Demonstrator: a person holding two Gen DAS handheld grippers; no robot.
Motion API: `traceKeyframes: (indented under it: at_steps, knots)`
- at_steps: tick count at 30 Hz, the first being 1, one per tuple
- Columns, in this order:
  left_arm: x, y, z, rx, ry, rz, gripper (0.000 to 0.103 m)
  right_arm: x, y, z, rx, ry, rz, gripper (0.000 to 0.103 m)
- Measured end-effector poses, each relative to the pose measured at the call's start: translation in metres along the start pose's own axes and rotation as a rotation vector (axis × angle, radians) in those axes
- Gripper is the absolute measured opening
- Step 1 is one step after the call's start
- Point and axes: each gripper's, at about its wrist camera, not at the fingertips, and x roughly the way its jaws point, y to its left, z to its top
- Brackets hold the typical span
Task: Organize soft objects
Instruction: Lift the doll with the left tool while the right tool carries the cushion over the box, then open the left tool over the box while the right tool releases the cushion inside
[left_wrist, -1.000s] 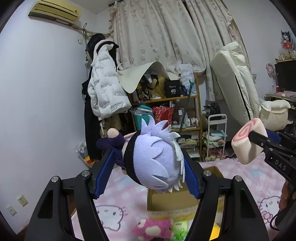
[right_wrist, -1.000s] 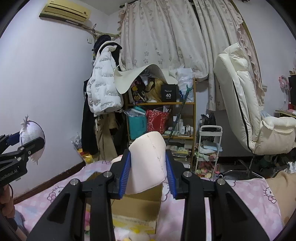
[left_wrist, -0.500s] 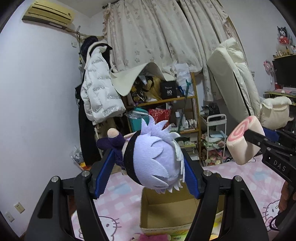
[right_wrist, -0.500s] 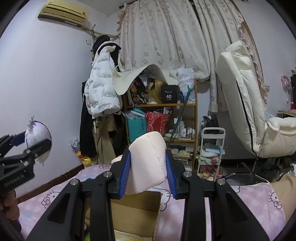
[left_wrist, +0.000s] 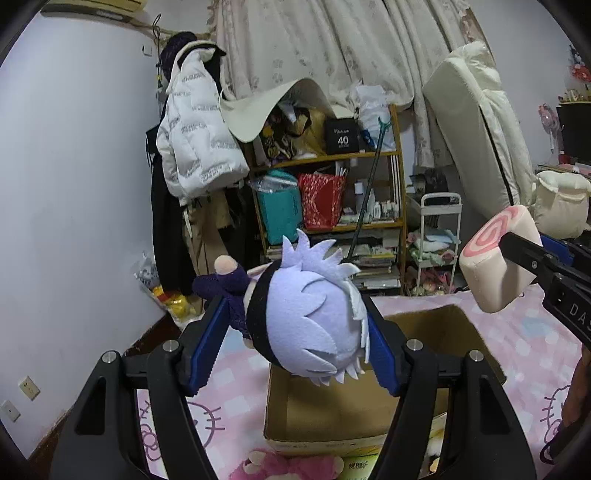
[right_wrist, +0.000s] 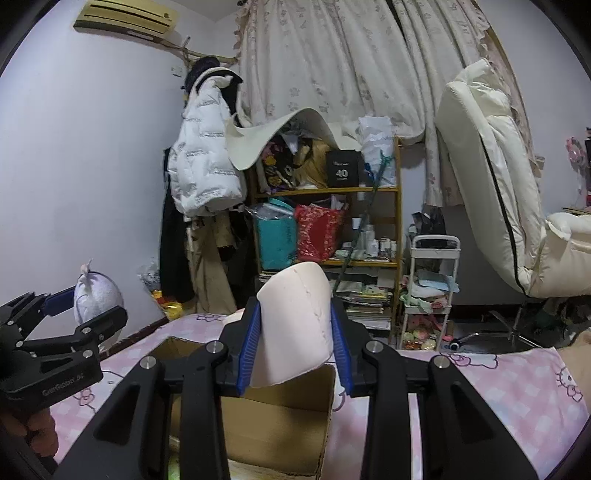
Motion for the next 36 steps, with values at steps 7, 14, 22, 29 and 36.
traceKeyframes:
  at_steps: [7,14,22,29,36]
  knots:
    - [0.024,-0.004,-0.019,0.012,0.071,-0.005,0.069,0.016,0.000,-0.015,0.011,0.052,0.047,0.038]
    - [0.035,-0.003,-0.026,-0.001,0.103,-0.011,0.069,0.023,0.005,-0.025,-0.001,0.081,0.072,0.039]
    - [0.038,-0.004,-0.032,0.012,0.134,-0.020,0.070,0.033,0.009,-0.036,-0.009,0.126,0.101,0.040]
    - [0.039,-0.008,-0.034,0.036,0.151,-0.051,0.071,0.041,0.015,-0.045,-0.014,0.177,0.127,0.043]
    - [0.049,-0.009,-0.035,0.011,0.193,-0.089,0.074,0.049,0.019,-0.055,-0.022,0.233,0.131,0.046]
